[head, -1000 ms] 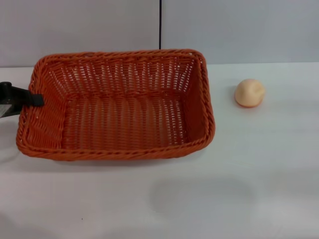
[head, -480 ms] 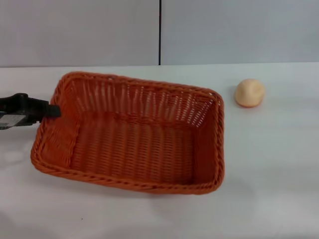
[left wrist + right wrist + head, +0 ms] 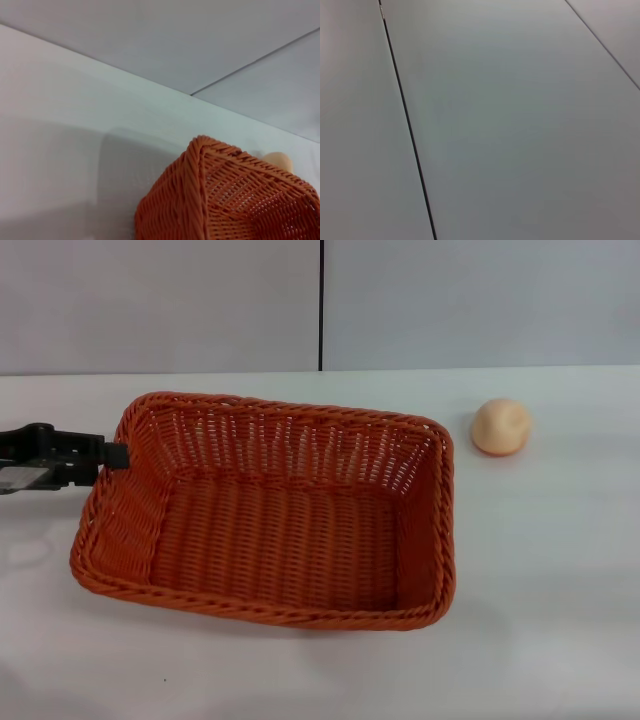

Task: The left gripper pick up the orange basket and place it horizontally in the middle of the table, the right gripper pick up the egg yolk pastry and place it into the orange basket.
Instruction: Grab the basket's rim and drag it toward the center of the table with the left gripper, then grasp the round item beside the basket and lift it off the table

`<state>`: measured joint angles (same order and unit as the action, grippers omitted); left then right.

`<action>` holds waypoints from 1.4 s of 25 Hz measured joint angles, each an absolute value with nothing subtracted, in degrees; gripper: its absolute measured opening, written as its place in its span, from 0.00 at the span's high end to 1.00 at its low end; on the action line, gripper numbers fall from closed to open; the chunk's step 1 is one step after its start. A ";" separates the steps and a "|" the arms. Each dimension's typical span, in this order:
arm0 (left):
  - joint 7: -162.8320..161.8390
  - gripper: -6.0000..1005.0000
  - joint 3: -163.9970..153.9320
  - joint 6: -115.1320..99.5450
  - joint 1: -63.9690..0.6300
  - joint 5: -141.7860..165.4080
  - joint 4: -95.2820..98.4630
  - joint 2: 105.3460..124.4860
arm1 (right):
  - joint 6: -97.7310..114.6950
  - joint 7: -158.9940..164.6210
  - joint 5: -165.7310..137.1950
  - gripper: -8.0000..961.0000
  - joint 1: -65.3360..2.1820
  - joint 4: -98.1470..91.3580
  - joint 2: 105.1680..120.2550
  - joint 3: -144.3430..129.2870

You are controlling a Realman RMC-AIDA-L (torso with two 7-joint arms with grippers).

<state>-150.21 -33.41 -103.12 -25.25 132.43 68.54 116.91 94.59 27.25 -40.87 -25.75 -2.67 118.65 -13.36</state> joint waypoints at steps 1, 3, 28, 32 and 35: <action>-150.21 0.43 -33.40 -103.12 -25.25 132.43 68.54 116.91 | 94.59 27.25 -40.87 0.29 -25.75 -2.67 118.65 -13.36; -150.36 0.42 -33.06 -103.61 -25.06 132.35 68.38 116.07 | 94.49 27.24 -40.87 0.29 -25.75 -2.72 118.61 -13.36; -102.94 0.42 -25.02 -89.47 -22.70 101.39 55.27 117.95 | 79.10 60.60 -64.81 0.29 -26.98 -19.04 114.87 -23.27; -87.88 0.43 -24.94 -87.51 -22.65 90.13 46.15 117.99 | 77.64 72.84 -75.62 0.29 -28.94 -20.24 111.35 -24.75; -77.36 0.43 -25.16 -87.90 -22.65 82.48 40.31 118.14 | 77.29 78.60 -80.37 0.29 -29.80 -21.67 110.60 -24.80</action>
